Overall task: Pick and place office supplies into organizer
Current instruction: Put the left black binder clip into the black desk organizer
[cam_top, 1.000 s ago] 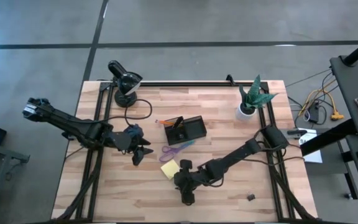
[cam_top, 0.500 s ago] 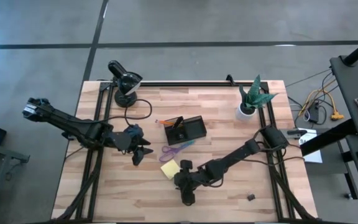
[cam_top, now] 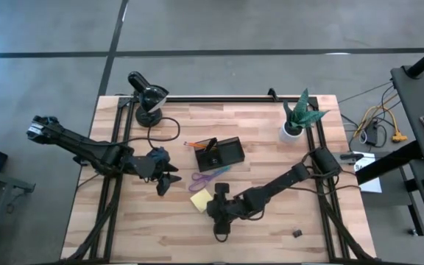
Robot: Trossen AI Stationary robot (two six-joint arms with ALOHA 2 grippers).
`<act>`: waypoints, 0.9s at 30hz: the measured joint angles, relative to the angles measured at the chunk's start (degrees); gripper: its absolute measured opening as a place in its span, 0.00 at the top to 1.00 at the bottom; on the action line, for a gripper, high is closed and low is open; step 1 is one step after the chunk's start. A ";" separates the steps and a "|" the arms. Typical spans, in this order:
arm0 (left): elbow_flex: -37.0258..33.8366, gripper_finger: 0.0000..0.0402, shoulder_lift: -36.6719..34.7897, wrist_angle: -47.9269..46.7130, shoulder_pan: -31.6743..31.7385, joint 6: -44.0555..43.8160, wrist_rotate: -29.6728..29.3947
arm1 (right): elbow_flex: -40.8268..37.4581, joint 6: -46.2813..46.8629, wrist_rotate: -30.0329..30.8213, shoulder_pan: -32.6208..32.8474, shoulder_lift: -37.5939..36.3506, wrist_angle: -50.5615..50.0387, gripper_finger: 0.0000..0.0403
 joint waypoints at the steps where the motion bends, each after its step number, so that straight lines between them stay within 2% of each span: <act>1: 0.00 0.55 0.00 0.00 -0.01 0.00 0.00 | 0.00 -0.25 -0.02 0.14 0.00 -0.51 0.58; 4: 0.00 0.55 0.00 0.00 -0.02 0.02 0.02 | 0.00 0.47 0.77 0.41 0.00 -2.34 0.58; 14: 0.00 0.55 0.00 0.02 -0.02 0.02 0.00 | 0.01 11.81 6.06 1.08 0.00 -6.75 0.58; 24: 0.00 0.55 0.00 0.02 0.03 0.02 -0.02 | 2.91 12.12 6.22 0.78 0.24 -5.93 0.58; 27: 0.00 0.55 0.00 0.02 0.02 0.01 -0.01 | 2.52 11.94 3.96 0.60 0.56 -6.86 0.58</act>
